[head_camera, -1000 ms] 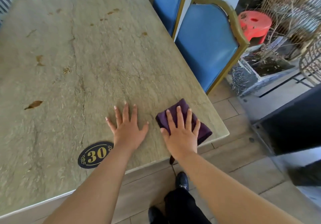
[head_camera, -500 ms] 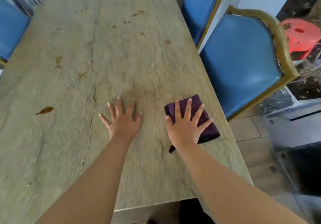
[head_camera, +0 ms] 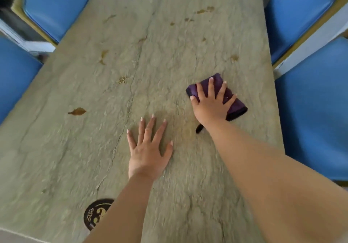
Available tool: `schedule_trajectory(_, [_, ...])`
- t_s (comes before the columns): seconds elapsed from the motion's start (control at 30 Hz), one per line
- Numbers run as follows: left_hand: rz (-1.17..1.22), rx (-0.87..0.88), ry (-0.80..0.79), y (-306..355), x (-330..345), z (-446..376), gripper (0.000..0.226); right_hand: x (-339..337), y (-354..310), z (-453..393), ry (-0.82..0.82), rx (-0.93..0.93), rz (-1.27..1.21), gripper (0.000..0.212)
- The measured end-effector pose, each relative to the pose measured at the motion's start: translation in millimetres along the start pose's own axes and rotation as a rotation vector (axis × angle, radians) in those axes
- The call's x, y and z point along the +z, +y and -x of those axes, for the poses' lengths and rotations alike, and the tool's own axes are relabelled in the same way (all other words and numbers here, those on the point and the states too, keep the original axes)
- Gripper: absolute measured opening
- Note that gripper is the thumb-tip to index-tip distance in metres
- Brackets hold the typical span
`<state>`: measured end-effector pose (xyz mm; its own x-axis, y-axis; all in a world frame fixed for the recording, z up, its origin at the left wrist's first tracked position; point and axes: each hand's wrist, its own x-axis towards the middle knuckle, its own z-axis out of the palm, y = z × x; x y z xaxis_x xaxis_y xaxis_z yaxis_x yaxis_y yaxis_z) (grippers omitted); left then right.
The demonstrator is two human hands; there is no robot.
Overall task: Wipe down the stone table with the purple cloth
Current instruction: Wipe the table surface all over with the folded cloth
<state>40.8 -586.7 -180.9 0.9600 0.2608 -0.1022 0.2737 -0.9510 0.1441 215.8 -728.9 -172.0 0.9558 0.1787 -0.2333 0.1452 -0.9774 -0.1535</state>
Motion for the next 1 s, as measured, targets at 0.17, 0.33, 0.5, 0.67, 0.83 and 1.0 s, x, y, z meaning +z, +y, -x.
schedule_trajectory(0.17, [0.038, -0.009, 0.01, 1, 0, 1, 0.067, 13, -5, 42, 0.004, -0.531, 0.154, 0.058])
schedule_trajectory(0.33, [0.047, 0.018, 0.01, 0, 1, 3, 0.065, 25, 45, 107, 0.035, -0.592, 0.158, 0.057])
schedule_trajectory(0.5, [0.078, -0.01, -0.035, -1, -2, 2, 0.061, 27, 58, 172, -0.023, -0.623, -0.101, 0.056])
schedule_trajectory(0.67, [0.258, -0.062, -0.029, 54, -14, 11, 0.058, 20, 107, 180, 0.205, -0.215, -0.329, 0.048])
schedule_trajectory(0.83, [-0.058, 0.261, -0.08, 123, 19, 42, 0.081, 27, 136, 196, 0.236, -0.028, -0.503, 0.041])
schedule_trajectory(1.0, [-0.096, 0.179, -0.108, 122, 17, 34, 0.083, 23, 145, 218, 0.181, -0.041, -0.573, 0.041])
